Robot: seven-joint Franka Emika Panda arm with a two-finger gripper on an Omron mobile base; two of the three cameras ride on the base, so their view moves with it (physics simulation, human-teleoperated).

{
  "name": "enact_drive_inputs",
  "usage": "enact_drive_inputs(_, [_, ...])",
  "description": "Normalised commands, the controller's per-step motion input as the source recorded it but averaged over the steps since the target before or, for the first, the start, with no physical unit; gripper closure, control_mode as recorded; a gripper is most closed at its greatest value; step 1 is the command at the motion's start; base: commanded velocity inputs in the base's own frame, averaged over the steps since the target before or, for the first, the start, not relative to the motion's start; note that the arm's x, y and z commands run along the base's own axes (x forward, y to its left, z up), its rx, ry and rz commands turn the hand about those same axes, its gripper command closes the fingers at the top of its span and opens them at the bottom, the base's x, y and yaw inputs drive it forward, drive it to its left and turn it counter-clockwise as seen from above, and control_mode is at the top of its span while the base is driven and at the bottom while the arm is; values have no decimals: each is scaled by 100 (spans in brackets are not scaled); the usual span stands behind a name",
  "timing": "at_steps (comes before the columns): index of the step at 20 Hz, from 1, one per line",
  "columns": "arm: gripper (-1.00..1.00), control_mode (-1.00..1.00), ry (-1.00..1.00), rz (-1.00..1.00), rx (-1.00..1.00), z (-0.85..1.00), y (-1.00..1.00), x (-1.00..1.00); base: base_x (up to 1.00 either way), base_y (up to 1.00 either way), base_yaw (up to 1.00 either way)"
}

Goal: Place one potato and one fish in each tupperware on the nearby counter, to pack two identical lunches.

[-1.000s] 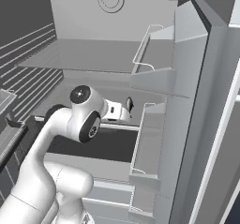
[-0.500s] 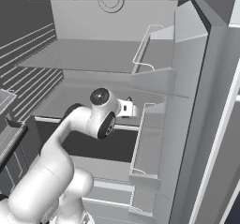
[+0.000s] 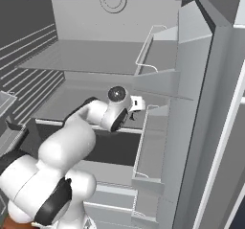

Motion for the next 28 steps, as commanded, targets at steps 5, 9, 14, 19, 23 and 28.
enact_drive_inputs(5, [-100, -100, 3, 9, 0, -14, -7, 75, 0, 0, 0])
enact_drive_inputs(9, [-100, -100, 5, 7, 0, -25, -1, 69, 0, 0, 0])
enact_drive_inputs(14, [-100, -100, 9, 3, 0, -25, -11, 50, 0, 0, 0])
enact_drive_inputs(19, [-100, -100, 11, 1, 0, -30, -18, 33, 0, 0, 0])
enact_drive_inputs(23, [100, -100, 16, 0, -1, -75, -2, 3, 0, 0, 0])
enact_drive_inputs(28, [100, -100, 3, 0, -6, -100, 8, -71, 0, 0, 0])
